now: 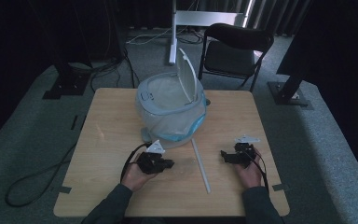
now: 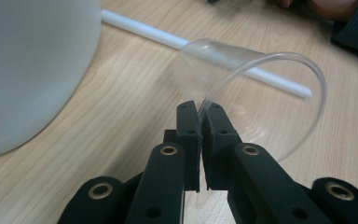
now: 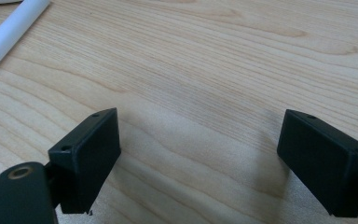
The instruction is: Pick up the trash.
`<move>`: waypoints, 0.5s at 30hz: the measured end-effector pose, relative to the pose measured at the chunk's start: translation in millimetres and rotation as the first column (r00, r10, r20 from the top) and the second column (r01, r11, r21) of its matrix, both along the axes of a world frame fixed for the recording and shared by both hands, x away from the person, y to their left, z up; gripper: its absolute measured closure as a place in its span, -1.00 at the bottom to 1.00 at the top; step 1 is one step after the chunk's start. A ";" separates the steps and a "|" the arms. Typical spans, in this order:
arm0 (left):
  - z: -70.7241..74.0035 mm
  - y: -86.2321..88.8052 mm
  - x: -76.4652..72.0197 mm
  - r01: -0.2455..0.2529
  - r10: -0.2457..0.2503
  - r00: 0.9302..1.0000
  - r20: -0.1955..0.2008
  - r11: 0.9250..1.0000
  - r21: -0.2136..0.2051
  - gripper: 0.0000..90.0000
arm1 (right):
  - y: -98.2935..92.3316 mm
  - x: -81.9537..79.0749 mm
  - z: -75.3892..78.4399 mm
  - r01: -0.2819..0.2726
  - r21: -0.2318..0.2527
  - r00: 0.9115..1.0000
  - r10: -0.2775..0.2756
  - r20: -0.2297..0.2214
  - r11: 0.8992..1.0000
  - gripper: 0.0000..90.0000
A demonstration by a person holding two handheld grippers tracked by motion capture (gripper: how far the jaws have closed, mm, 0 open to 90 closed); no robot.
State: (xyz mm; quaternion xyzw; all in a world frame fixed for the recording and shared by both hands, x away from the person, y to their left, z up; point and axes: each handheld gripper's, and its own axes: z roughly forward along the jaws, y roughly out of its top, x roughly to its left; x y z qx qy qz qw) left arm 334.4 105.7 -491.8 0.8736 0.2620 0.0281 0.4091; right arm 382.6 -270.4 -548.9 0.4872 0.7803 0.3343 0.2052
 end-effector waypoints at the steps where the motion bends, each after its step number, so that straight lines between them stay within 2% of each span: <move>1: 0.7 0.7 0.0 -0.002 0.002 1.000 0.002 1.000 -0.008 0.92 | 0.0 0.0 0.0 0.000 0.000 1.000 0.000 0.000 1.000 -0.73; 15: 18.8 3.6 2.6 0.000 0.002 0.999 0.045 0.999 -0.045 0.92 | 0.0 0.0 0.0 0.000 0.000 1.000 0.000 0.000 1.000 -0.73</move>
